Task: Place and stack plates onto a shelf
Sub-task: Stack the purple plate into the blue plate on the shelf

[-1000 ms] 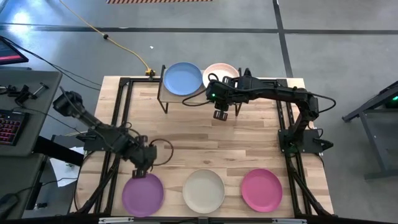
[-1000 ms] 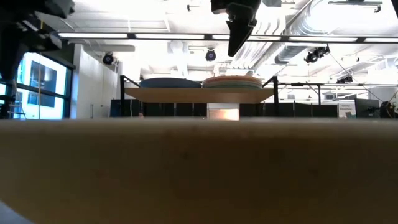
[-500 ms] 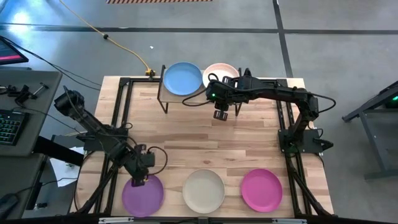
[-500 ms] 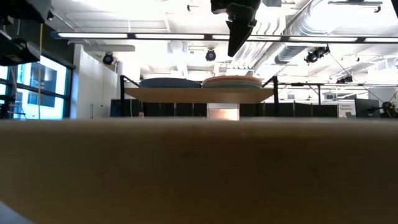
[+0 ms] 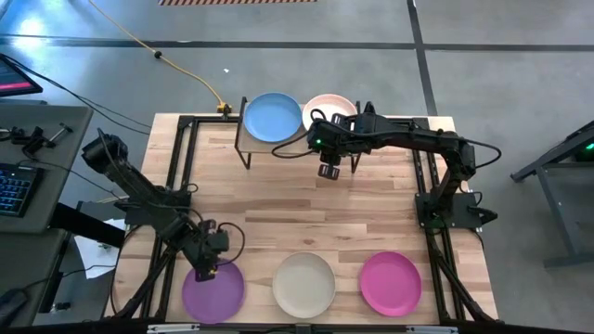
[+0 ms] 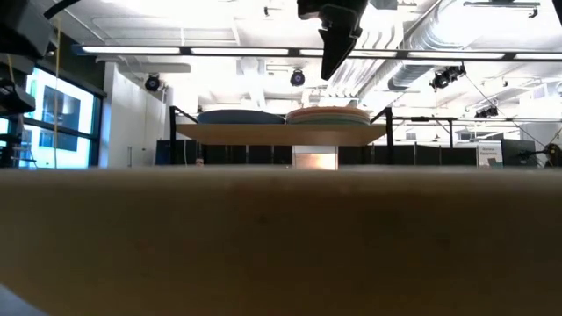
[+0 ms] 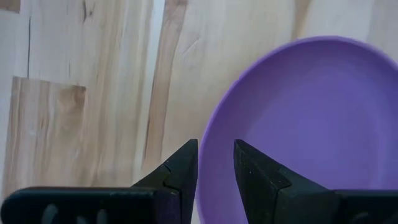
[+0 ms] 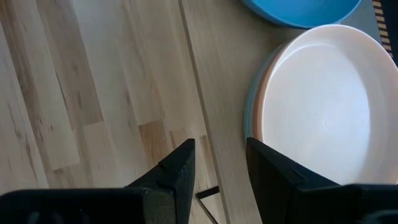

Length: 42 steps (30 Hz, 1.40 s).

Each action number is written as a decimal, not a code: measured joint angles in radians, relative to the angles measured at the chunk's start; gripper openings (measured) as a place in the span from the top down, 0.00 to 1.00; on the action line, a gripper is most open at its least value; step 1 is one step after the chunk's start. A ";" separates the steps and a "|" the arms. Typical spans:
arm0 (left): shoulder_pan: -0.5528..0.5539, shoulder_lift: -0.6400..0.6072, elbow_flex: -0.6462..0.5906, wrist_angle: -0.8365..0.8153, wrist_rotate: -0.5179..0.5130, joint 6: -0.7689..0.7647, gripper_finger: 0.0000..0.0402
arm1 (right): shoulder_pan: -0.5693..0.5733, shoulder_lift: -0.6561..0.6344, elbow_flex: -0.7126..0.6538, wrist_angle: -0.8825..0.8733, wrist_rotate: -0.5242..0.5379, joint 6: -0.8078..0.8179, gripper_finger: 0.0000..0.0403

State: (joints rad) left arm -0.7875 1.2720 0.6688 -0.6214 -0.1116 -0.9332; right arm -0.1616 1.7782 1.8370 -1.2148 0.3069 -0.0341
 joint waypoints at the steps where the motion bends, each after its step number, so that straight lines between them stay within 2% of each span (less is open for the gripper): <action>1: -0.002 0.000 -0.003 -0.001 0.000 -0.001 0.77 | 0.000 0.000 0.000 0.000 0.000 0.000 0.69; 11: -0.022 0.005 -0.051 0.064 0.005 -0.035 0.77 | 0.000 0.000 0.000 0.000 0.000 0.004 0.69; 26: -0.029 0.095 -0.053 0.060 0.025 -0.034 0.78 | 0.000 0.000 0.000 0.000 0.000 0.004 0.69; 29: -0.029 0.111 -0.053 0.063 0.025 -0.024 0.82 | 0.000 0.000 0.000 0.002 0.000 0.003 0.69; 34: -0.021 0.121 -0.047 0.063 0.023 0.010 0.97 | 0.000 0.000 0.000 0.010 0.000 0.000 0.69; 42: 0.032 0.090 -0.051 0.043 0.005 0.082 0.99 | 0.000 0.000 0.000 0.008 0.000 -0.004 0.69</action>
State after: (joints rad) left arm -0.7553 1.3623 0.6174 -0.5780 -0.1070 -0.8509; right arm -0.1616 1.7786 1.8370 -1.2064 0.3073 -0.0379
